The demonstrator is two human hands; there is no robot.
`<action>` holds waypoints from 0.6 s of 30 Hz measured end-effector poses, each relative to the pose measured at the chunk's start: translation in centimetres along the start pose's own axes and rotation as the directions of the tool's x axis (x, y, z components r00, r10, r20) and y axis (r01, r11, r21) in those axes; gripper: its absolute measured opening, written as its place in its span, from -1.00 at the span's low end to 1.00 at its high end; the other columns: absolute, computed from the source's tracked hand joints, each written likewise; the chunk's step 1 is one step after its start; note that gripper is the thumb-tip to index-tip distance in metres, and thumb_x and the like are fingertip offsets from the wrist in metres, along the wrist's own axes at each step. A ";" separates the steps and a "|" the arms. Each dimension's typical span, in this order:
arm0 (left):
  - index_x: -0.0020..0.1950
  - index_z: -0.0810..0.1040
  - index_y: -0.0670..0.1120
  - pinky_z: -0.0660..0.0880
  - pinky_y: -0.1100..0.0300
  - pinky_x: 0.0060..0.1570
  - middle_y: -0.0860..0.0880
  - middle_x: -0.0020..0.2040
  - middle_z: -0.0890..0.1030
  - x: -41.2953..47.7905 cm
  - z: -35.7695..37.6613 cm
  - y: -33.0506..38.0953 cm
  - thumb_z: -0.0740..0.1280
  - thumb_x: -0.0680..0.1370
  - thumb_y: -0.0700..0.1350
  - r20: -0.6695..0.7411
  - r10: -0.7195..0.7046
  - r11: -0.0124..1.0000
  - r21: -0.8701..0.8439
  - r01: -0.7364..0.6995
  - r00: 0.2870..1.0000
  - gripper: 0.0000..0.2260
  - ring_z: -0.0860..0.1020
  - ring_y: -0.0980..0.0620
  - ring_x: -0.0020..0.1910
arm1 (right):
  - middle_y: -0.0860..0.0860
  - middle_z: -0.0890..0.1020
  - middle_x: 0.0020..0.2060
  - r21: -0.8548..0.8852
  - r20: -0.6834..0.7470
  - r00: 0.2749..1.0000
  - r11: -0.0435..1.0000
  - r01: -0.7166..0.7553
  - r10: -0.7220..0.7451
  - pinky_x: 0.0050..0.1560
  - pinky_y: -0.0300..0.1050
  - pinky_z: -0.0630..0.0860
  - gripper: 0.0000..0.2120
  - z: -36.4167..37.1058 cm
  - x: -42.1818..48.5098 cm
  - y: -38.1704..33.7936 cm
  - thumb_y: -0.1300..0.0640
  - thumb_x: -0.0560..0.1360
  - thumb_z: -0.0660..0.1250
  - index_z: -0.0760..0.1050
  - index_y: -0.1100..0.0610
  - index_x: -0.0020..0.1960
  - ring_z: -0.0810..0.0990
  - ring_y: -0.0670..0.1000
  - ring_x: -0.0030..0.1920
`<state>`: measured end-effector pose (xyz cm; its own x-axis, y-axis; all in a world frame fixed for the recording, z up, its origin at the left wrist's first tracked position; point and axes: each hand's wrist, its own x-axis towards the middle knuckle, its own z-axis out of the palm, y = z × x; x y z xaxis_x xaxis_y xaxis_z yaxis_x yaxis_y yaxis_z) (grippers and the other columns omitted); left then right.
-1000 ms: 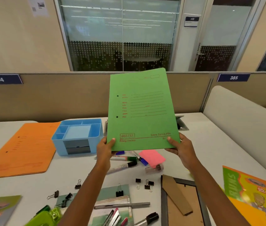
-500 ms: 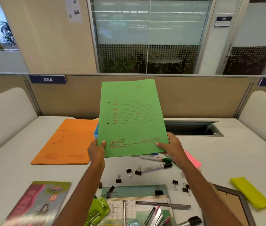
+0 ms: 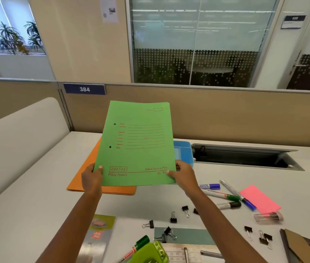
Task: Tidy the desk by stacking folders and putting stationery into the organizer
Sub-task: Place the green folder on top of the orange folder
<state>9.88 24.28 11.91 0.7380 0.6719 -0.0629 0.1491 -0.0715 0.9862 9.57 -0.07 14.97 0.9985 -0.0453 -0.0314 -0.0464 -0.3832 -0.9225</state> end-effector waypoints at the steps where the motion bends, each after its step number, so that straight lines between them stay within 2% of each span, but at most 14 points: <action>1: 0.21 0.49 -0.30 0.40 0.09 -0.07 -0.27 0.09 0.56 0.8 -0.8 -0.2 0.20 0.56 -0.31 -0.017 -0.002 1.000 0.019 0.002 1.000 -0.76 0.46 -0.10 -0.11 | 0.18 0.58 0.12 -0.004 0.006 1.000 1.000 0.002 -0.002 0.02 -0.16 0.46 -0.70 1.2 0.2 -0.3 0.36 0.44 0.33 0.46 0.30 0.17 0.53 0.06 0.04; 7: 0.21 0.49 -0.28 0.42 0.04 -0.05 -0.28 0.08 0.57 5.5 -5.0 -2.0 0.21 0.56 -0.29 -0.054 -0.028 0.994 0.102 0.033 0.998 -0.76 0.47 -0.13 -0.13 | 0.16 0.58 0.10 0.000 0.041 0.999 1.000 -0.016 0.016 -0.07 -0.21 0.47 -0.74 8.0 0.8 -1.1 0.35 0.45 0.32 0.44 0.28 0.14 0.50 -0.03 -0.06; 13: 0.20 0.49 -0.33 0.36 0.10 -0.10 -0.31 0.07 0.56 8.9 -7.4 -4.1 0.21 0.55 -0.31 -0.039 -0.031 0.980 0.194 0.038 0.999 -0.76 0.45 -0.12 -0.13 | 0.16 0.57 0.12 -0.008 0.071 0.997 0.999 -0.036 0.036 -0.02 -0.23 0.47 -0.65 12.7 1.1 -0.7 0.35 0.43 0.34 0.40 0.27 0.19 0.54 0.02 0.02; 16: 0.18 0.50 -0.34 0.31 0.13 -0.16 -0.32 0.04 0.57 9.7 -7.9 -4.9 0.21 0.55 -0.32 -0.018 -0.012 0.966 0.257 0.016 1.000 -0.77 0.44 -0.12 -0.15 | 0.18 0.57 0.15 -0.021 0.087 0.993 0.997 -0.076 0.078 0.02 -0.18 0.48 -0.65 14.3 1.5 0.0 0.37 0.42 0.36 0.41 0.29 0.18 0.56 0.09 0.09; 18: 0.17 0.51 -0.34 0.33 0.11 -0.17 -0.32 0.03 0.58 10.6 -8.2 -5.6 0.22 0.55 -0.31 0.000 -0.017 0.952 0.304 0.017 1.000 -0.77 0.45 -0.13 -0.16 | 0.18 0.56 0.16 -0.034 0.101 0.989 0.993 -0.109 0.112 -0.01 -0.21 0.46 -0.65 15.2 1.8 0.5 0.37 0.41 0.36 0.41 0.30 0.18 0.55 0.11 0.14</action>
<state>11.44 37.81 7.00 0.7351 0.6733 -0.0799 0.3545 -0.2812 0.8918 11.80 13.68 8.59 0.9849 0.0052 -0.1729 -0.1558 -0.4067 -0.9002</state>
